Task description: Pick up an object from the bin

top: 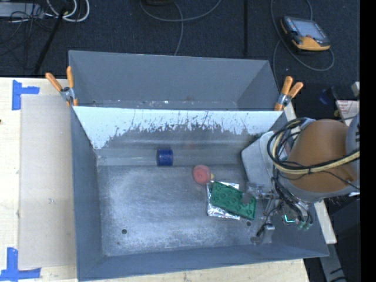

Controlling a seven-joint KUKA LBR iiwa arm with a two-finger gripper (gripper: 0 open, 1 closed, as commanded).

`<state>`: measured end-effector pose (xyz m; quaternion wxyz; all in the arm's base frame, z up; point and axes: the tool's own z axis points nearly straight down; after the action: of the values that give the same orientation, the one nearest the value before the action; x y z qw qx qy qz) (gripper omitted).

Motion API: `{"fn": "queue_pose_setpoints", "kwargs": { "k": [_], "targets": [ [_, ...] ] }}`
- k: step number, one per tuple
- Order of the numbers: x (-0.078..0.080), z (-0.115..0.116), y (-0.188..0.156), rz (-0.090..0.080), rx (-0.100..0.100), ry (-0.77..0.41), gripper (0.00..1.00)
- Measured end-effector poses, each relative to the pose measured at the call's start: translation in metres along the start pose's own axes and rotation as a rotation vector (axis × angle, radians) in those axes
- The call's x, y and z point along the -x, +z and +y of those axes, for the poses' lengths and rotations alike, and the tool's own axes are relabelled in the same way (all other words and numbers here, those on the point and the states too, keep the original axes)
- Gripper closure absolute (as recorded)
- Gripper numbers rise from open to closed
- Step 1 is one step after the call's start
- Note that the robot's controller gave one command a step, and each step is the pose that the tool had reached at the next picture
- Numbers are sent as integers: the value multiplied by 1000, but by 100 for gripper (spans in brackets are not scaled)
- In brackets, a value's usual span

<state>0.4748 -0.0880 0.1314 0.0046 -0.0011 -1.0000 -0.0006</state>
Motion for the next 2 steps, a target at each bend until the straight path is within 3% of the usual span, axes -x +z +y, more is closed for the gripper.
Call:
{"fn": "queue_pose_setpoints", "kwargs": {
  "k": [1, 2],
  "targets": [
    [40, 14, 62, -10, 0, 193, 0],
    [41, 13, 59, -14, -2, 191, 100]
  ]
}}
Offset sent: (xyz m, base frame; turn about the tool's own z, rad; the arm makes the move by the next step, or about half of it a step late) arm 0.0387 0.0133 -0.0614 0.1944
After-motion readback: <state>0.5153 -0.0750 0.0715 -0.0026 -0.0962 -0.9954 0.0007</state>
